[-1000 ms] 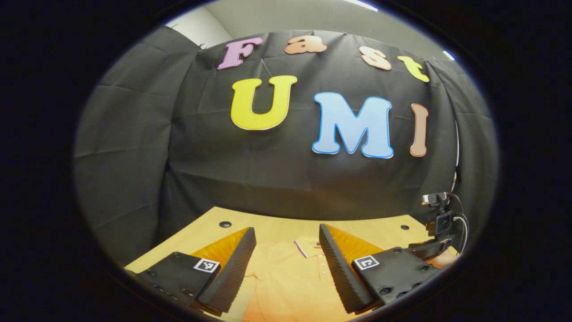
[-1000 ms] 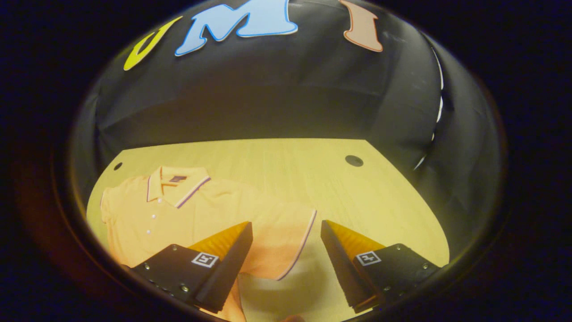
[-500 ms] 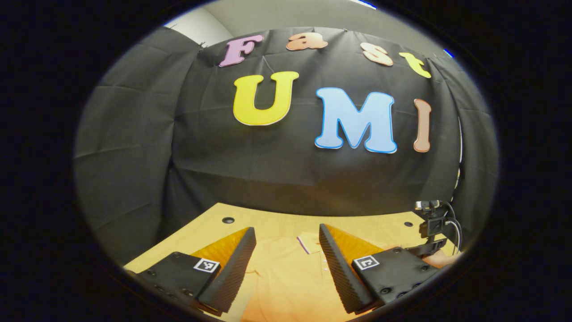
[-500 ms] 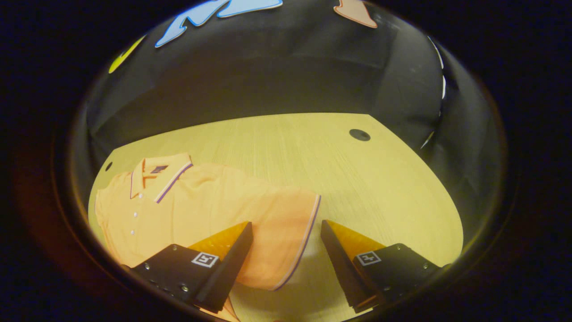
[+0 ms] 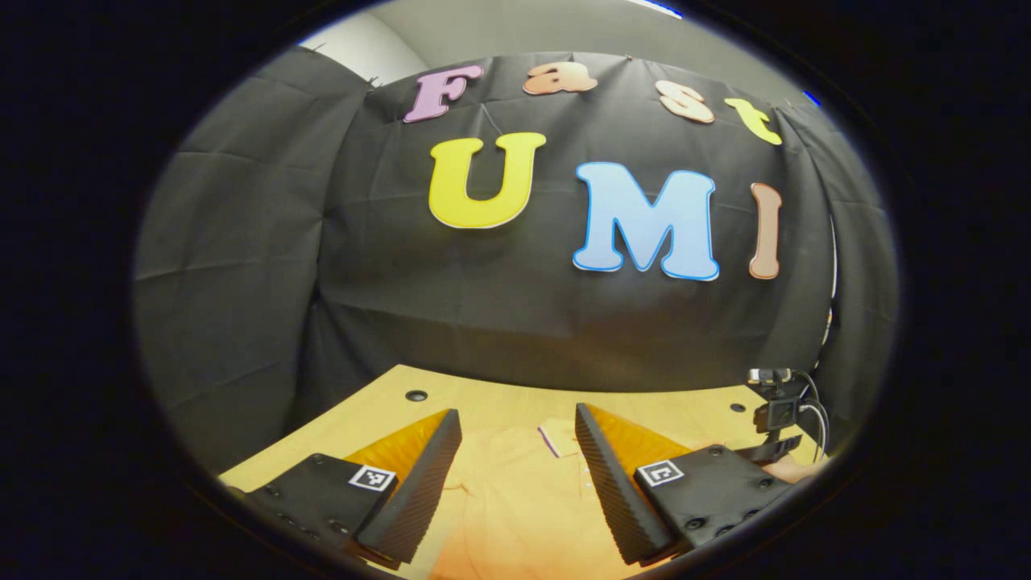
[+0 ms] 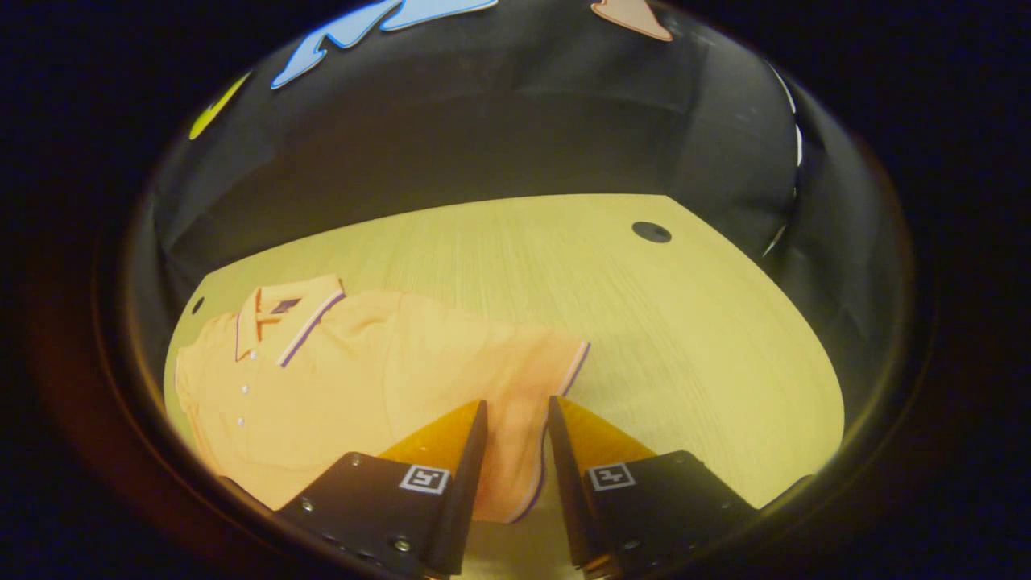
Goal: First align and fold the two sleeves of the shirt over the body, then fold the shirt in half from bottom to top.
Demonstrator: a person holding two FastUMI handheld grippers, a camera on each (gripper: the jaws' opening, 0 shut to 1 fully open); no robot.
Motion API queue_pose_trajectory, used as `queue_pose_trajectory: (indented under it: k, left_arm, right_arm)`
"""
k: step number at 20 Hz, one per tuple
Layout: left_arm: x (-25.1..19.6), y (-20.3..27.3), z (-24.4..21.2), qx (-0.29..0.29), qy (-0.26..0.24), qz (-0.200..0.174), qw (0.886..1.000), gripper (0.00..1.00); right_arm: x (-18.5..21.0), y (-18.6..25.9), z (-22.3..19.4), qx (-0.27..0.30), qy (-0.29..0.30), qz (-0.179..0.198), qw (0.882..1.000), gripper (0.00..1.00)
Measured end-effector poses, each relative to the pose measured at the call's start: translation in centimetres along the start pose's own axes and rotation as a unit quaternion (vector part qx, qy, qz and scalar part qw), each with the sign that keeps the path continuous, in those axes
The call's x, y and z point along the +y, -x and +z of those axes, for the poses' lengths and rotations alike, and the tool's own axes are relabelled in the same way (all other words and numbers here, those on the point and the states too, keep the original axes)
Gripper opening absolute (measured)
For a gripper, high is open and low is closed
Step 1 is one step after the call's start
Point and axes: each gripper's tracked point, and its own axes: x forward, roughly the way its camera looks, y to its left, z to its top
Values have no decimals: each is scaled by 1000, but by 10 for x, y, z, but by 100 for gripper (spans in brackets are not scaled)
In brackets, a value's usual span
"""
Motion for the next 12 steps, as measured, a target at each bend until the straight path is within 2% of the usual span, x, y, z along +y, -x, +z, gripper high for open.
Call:
queue_pose_trajectory:
  k: [1,3,5,6,9,12]
  left_arm:
    - [1,2,0,-1,0,1,1000,93]
    - [2,7,-2,0,2,5,1000,94]
    - [3,12,-1,-2,6,8,1000,94]
    - [4,15,0,-4,6,11,1000,94]
    - [6,23,2,-8,4,16,1000,94]
    - [8,30,4,-12,5,21,1000,94]
  right_arm:
    - [0,2,1,2,-1,3,1000,48]
    - [3,1,0,4,-14,7,1000,18]
    - [3,15,-1,8,-16,14,1000,19]
    - [5,0,0,4,-16,12,1000,6]
    - [6,5,8,-1,-13,8,1000,6]
    - [14,19,28,-35,22,8,999,6]
